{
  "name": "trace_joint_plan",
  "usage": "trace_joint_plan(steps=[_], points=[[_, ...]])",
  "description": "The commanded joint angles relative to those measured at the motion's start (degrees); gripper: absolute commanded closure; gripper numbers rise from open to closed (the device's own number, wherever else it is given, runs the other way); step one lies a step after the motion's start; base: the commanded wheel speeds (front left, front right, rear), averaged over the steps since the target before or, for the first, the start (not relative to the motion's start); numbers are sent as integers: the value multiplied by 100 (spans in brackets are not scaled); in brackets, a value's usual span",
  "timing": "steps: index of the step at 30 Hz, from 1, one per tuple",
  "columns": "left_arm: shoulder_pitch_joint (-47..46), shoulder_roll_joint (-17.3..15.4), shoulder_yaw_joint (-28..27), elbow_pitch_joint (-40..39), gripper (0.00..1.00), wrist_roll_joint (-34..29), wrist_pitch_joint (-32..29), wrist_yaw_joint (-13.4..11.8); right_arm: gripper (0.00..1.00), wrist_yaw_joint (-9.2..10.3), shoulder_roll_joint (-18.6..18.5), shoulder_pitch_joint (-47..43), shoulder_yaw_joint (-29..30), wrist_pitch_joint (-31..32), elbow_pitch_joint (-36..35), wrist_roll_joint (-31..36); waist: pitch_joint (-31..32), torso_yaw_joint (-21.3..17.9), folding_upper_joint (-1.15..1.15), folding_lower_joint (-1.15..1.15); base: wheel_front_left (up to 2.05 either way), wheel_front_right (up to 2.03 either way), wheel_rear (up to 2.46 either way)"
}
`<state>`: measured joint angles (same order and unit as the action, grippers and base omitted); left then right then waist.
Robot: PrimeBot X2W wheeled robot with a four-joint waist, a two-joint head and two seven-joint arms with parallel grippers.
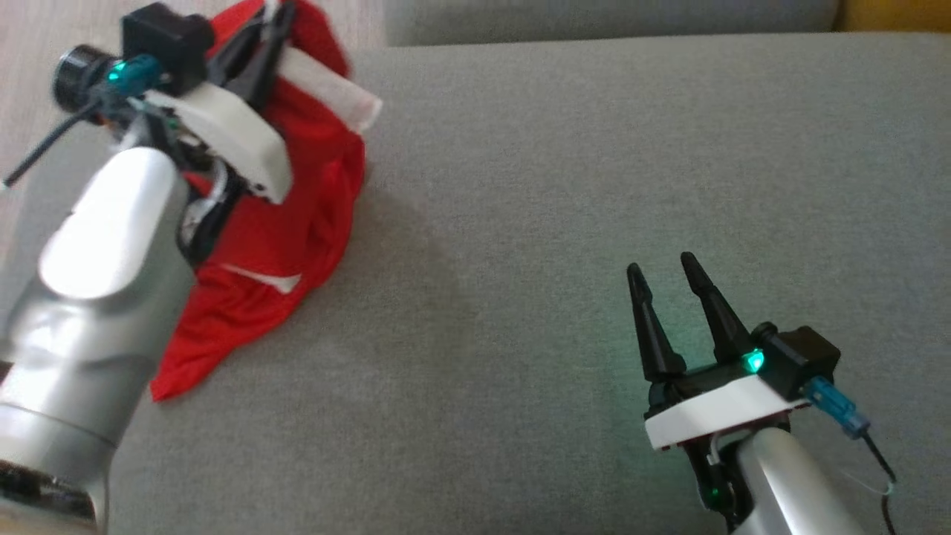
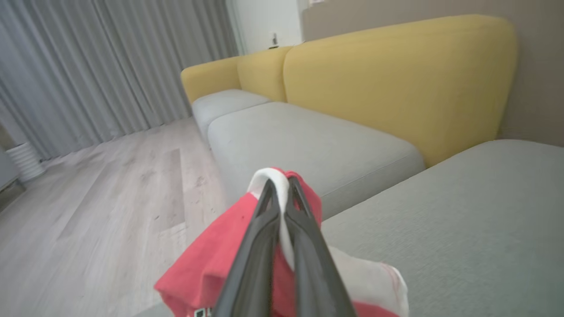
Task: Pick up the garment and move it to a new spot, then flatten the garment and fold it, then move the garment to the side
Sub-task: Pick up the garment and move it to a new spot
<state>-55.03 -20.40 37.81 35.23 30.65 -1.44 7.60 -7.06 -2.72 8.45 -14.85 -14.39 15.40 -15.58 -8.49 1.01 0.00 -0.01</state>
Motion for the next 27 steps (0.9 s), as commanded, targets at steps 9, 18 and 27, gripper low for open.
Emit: trace_joint_plan(steps=[9, 18, 27], points=[[-411, 223, 134, -988, 100, 169, -150, -51, 0, -43, -16, 150, -54, -61, -78, -128, 29, -885, 0, 1, 0, 0, 0], [-1126, 753, 629, -780, 100, -420, 85, -133, 0, -43, -16, 402, -217, -61, -224, -431, -375, -2009, 0, 1, 0, 0, 0], [-595, 854, 2539, -691, 0, -95, 250, -14, 0, -43, -16, 378, -44, -61, -294, -612, -489, -2176, 0, 1, 0, 0, 0]])
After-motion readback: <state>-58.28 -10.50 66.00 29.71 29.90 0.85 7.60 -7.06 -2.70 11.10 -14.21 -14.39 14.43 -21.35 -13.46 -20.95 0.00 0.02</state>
